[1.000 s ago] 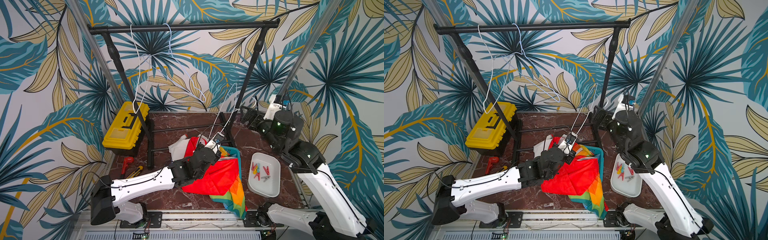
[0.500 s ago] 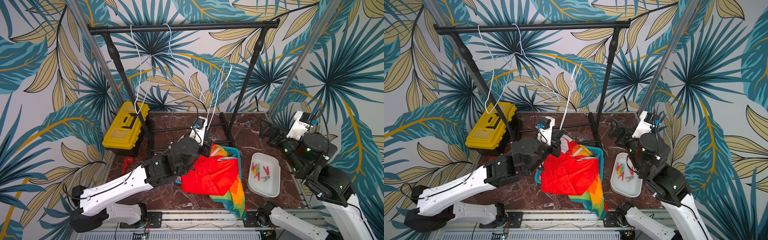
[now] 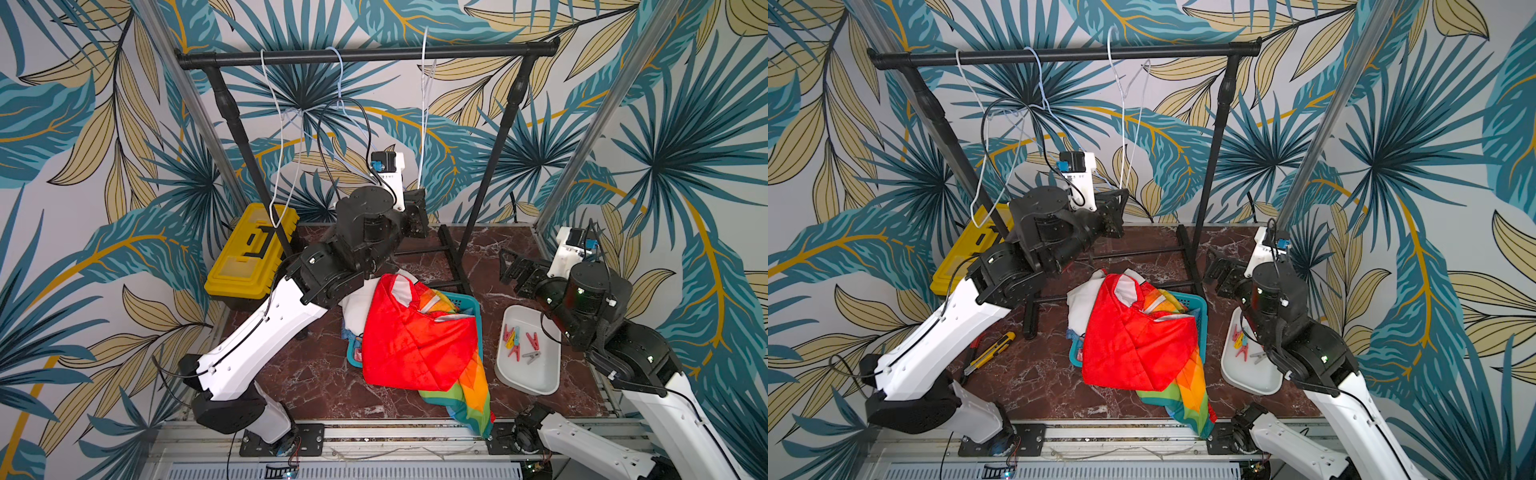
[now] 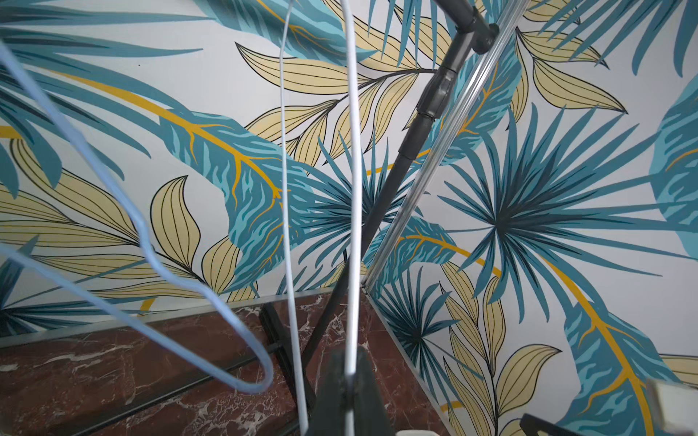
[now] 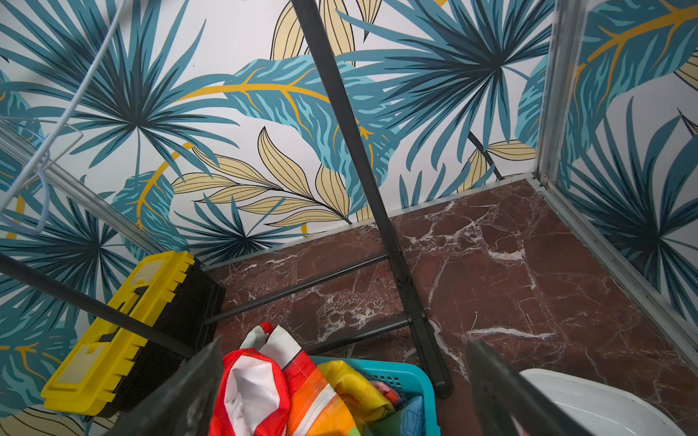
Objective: Remove the clothespins securing jackets to the hanger
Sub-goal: Place the hanger at the clothesline.
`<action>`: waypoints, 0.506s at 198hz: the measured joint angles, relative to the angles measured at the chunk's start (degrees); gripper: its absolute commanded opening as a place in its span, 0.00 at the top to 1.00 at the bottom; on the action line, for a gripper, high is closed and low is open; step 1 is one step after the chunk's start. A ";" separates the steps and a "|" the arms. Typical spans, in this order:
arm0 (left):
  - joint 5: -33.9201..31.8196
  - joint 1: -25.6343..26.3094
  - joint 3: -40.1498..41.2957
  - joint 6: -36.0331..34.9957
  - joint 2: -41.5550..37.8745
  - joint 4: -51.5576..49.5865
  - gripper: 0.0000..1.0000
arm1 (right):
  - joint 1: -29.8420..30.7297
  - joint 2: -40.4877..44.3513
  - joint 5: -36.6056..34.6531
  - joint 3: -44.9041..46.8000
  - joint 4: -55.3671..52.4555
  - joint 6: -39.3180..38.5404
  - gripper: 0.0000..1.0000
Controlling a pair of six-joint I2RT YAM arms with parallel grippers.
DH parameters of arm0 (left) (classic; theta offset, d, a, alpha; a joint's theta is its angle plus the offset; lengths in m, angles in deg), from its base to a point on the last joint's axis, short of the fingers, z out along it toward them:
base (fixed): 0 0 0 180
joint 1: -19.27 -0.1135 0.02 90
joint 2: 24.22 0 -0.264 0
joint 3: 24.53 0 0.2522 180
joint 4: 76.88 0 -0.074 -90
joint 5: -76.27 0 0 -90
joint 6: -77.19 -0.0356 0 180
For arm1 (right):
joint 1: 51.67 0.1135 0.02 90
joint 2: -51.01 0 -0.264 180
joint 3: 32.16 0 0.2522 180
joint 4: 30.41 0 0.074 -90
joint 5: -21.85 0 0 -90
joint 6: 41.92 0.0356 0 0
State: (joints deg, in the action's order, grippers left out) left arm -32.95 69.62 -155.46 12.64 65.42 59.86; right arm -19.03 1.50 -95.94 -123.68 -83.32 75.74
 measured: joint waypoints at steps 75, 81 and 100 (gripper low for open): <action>9.84 -10.75 -5.46 4.94 5.97 -5.09 1.00 | 0.00 -0.09 0.02 0.35 0.02 -0.02 0.00; 10.19 -10.80 -5.14 5.01 5.95 -5.07 1.00 | 0.00 -0.24 0.02 0.37 0.00 -0.02 0.00; 11.32 -10.80 -3.23 5.18 5.29 -4.72 1.00 | 0.00 -0.79 0.22 0.92 0.11 -0.02 0.00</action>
State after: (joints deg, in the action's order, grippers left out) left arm -21.63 58.83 -158.69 17.82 70.71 55.14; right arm -19.03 0.71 -95.72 -122.76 -83.22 75.72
